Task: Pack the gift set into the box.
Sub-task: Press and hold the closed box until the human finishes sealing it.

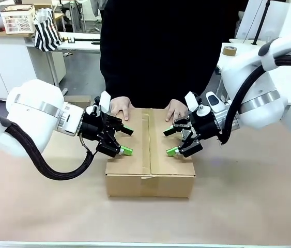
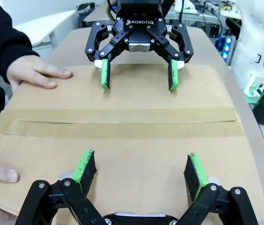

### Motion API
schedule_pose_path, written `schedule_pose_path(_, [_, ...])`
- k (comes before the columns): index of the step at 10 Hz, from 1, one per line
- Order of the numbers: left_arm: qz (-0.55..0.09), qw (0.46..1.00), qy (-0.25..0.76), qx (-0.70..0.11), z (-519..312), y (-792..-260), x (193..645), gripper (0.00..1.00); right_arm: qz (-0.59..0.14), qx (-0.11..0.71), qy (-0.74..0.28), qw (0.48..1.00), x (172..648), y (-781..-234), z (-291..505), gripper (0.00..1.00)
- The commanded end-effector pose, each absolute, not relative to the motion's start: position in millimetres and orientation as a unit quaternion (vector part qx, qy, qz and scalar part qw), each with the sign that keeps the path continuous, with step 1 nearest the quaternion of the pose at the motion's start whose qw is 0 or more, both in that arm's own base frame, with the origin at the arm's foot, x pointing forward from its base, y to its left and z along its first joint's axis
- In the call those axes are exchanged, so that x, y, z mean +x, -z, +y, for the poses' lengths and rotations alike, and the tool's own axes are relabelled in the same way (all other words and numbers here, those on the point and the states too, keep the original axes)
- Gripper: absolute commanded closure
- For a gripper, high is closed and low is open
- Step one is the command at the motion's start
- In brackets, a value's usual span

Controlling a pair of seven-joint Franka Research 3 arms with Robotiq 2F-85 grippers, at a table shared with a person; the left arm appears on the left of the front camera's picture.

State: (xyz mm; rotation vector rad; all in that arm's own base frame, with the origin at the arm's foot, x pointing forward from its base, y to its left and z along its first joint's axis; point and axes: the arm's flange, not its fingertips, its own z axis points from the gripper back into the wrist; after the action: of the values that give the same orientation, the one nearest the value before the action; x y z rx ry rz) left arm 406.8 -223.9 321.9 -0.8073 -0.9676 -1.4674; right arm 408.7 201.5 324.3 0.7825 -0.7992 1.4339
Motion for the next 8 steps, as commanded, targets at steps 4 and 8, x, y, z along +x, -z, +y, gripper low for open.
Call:
schedule_pose_path(4, [-0.401, 0.594, 0.610, -0.339, -216, -319, 407, 0.00, -0.329, 0.325, -0.617, 0.637, 414, -310, 178, 0.00])
schedule_pose_path(8, [-0.384, 0.599, 0.627, -0.318, -219, -313, 409, 0.00, -0.342, 0.365, -0.602, 0.622, 412, -313, 167, 0.00])
